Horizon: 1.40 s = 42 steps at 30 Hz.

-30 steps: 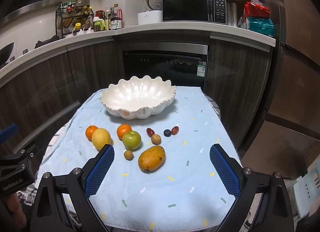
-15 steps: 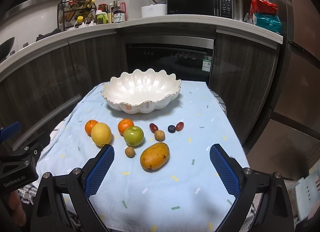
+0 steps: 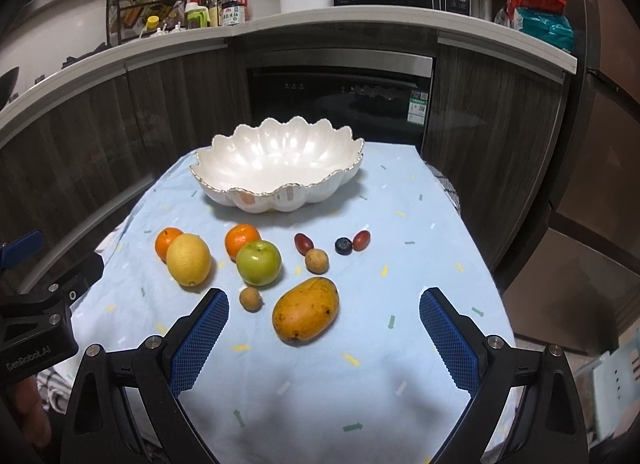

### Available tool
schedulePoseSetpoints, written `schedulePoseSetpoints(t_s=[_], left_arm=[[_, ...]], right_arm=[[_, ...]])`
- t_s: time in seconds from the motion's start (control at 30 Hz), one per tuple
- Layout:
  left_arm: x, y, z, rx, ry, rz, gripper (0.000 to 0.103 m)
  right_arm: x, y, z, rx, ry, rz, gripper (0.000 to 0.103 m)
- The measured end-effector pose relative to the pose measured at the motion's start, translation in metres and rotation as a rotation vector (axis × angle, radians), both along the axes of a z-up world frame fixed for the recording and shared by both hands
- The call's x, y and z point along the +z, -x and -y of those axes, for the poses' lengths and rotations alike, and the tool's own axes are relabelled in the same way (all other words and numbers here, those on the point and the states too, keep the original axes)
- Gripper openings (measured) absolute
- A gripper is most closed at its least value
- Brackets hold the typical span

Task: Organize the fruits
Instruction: 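Grasp the yellow lemon with the left gripper while the right gripper grasps the mango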

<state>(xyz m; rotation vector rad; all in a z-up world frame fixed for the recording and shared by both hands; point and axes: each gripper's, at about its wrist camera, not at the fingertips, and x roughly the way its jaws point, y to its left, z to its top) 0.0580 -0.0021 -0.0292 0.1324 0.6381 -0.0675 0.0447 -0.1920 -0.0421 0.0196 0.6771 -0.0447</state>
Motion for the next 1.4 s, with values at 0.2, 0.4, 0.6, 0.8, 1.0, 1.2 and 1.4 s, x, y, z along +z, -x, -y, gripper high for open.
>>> schedulePoseSetpoints(t_s=[0.2,0.4,0.6,0.8,1.0,1.2,1.4], left_arm=[[-0.011,-0.015,0.004,-0.02,0.002,-0.031,0.102],[-0.023,-0.031,0.008,-0.03,0.005,-0.054,0.102],[-0.035,-0.049,0.012,-0.029,0.019,-0.082,0.099],[-0.046,-0.062,0.017,-0.029,0.023,-0.107,0.096],[-0.057,-0.072,0.025,-0.038,0.025,-0.133,0.091],[-0.066,-0.079,0.032,-0.048,0.032,-0.163,0.088],[-0.074,-0.087,0.034,-0.042,0.041,-0.185,0.086]], right_arm=[[-0.01,-0.013,0.001,0.005,-0.002,-0.027,0.097],[-0.018,-0.026,-0.003,0.02,0.009,-0.045,0.097],[-0.026,-0.038,-0.003,0.021,0.008,-0.061,0.097],[-0.036,-0.049,-0.004,0.023,0.006,-0.082,0.095],[-0.046,-0.056,-0.005,0.024,0.005,-0.099,0.095],[-0.057,-0.063,-0.005,0.019,0.0,-0.13,0.089],[-0.067,-0.068,-0.005,0.025,-0.018,-0.164,0.086]])
